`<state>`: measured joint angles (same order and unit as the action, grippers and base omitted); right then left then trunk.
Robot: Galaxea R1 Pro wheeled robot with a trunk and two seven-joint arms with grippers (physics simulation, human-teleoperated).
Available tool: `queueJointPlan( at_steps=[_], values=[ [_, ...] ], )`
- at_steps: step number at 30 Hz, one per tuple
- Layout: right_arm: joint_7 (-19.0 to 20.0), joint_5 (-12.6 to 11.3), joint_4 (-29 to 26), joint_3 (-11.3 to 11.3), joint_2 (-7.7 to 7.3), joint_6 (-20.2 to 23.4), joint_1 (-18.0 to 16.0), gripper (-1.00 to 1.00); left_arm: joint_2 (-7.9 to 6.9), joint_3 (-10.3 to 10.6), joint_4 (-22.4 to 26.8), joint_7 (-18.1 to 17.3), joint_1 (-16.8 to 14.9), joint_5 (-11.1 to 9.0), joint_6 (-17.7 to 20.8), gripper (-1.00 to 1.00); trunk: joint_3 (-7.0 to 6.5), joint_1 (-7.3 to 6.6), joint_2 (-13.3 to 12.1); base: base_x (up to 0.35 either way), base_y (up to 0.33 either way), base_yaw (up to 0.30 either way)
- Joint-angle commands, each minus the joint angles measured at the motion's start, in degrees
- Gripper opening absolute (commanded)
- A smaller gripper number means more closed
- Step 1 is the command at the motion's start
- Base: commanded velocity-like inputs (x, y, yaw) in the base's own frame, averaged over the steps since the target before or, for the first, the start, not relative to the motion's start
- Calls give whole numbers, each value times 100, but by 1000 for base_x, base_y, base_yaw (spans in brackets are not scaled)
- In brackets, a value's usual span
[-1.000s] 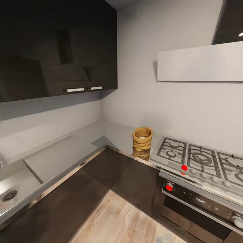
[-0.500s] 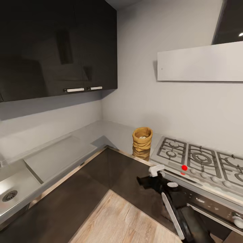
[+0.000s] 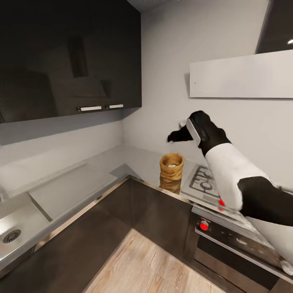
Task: In the kitchen, take the popcorn bag from the countertop, put it into the microwave, and heat it until the popcorn is cooked so the cooked popcorn ends up inside the bag.
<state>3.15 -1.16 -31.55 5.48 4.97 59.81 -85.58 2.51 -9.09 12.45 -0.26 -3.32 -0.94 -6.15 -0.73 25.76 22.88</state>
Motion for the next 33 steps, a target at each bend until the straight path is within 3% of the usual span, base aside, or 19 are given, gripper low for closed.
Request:
queueJointPlan(
  at_steps=[1,3,7,8,9,11,12,14,17,30,33],
  values=[
    [-7,-15,419,-251,-12,19,-291,100,0,-36,-3,-7,-3,-22,-17,100,3,2,4,0,0,0],
    [-205,0,1227,-815,-31,19,-766,100,-1,-61,-4,-9,-8,-44,-17,100,3,2,4,0,0,0],
    [-1162,-29,2126,-1505,-35,19,-965,100,-28,-59,-1,-16,-10,-49,-17,100,3,2,4,0,0,0],
    [-1436,-31,2268,-1794,-42,19,-976,100,-34,-55,-1,-17,-10,-48,-17,100,3,2,4,0,0,0],
    [-1824,-27,2421,-2317,-57,19,-982,100,-36,-49,1,-16,-10,-43,-17,100,3,2,4,0,0,0],
    [-2398,6,2537,-3059,-65,19,-985,100,-15,-33,-4,-16,0,-26,-16,100,3,2,4,0,0,0],
    [-2802,7,2561,-3330,-60,19,-986,100,-7,-24,-5,-14,4,-17,-11,100,3,2,4,8,0,0],
    [-3145,-16,2559,-3466,-60,19,-987,100,-5,-17,-5,-11,6,-10,-10,100,3,2,4,141,0,0],
    [-3315,-26,2551,-3525,-72,19,-974,100,-3,-10,-13,-3,7,-4,-2,100,3,2,4,288,0,0],
    [-3389,-33,2524,-3545,-47,19,-910,100,4,-5,-76,-9,145,-2,-9,100,3,2,4,28,0,0],
    [-3826,-41,2523,-3676,-42,-106,-901,100,4,-5,-76,-9,147,-6,-9,100,3,2,4,0,0,0]
  ],
)
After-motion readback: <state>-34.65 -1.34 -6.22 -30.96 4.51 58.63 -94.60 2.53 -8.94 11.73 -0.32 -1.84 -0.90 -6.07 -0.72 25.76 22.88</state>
